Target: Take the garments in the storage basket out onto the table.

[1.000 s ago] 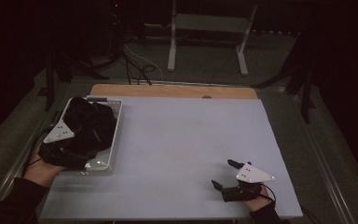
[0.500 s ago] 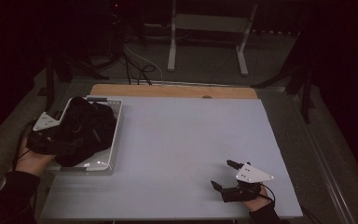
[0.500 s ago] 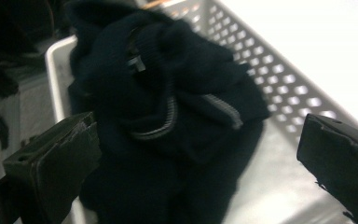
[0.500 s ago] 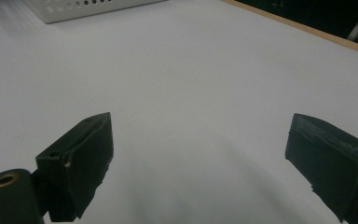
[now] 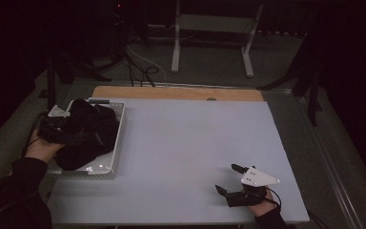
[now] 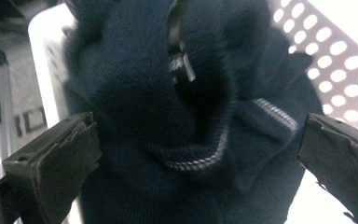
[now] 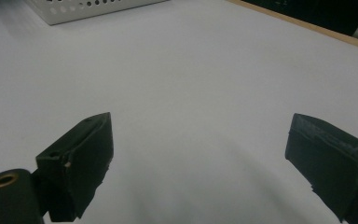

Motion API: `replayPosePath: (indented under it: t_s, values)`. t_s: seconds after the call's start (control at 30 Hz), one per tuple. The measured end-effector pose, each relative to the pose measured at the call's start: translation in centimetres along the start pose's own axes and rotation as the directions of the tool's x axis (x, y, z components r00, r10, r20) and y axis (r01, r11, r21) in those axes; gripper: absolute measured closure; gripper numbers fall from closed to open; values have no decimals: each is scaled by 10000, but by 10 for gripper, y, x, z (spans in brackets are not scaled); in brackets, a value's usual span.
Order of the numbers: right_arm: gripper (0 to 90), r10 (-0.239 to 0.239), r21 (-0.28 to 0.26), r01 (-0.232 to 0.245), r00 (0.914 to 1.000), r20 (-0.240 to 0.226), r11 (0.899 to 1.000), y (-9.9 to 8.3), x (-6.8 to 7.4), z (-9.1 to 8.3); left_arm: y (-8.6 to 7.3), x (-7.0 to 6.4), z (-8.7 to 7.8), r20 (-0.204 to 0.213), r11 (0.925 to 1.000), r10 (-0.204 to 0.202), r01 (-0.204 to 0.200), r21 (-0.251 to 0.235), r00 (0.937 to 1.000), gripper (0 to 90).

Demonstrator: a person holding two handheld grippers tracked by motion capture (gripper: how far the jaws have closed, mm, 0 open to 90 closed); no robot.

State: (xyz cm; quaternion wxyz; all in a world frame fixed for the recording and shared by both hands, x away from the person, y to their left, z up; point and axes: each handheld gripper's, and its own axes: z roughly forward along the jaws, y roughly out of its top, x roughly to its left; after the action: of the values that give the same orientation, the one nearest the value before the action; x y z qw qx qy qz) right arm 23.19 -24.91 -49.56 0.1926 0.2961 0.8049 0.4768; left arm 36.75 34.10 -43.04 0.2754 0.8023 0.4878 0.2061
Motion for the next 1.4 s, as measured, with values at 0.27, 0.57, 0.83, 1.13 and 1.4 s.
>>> replayPosePath:
  t_s: [0.27, 0.57, 0.83, 1.13, 1.4]
  values:
    - [81, -31, 59, 31, 10000, -40, 10000, -1, 0, 0, 5, 2, 26, 272, 9966, -137, 115, 815, 9995, 0]
    - [88, 15, 37, -15, 10000, -21, 10000, -1, -1, 0, 12, -13, 42, 632, 9913, -75, -9, 1316, 9980, 0]
    - [88, 83, 34, -83, 9999, -109, 10000, -2, -1, 0, 2, -19, 56, 208, 9565, 832, -857, 2788, 9963, 0]
    - [89, 116, 40, -115, 9998, -160, 9999, -1, -1, 1, -5, -42, 68, -94, 8702, 2949, -2645, 4157, 9555, 0]
    - [89, 89, 35, -88, 9999, -147, 10000, -1, -1, 0, -5, -50, 71, -489, 8467, 3258, -2684, 4595, 9442, 0]
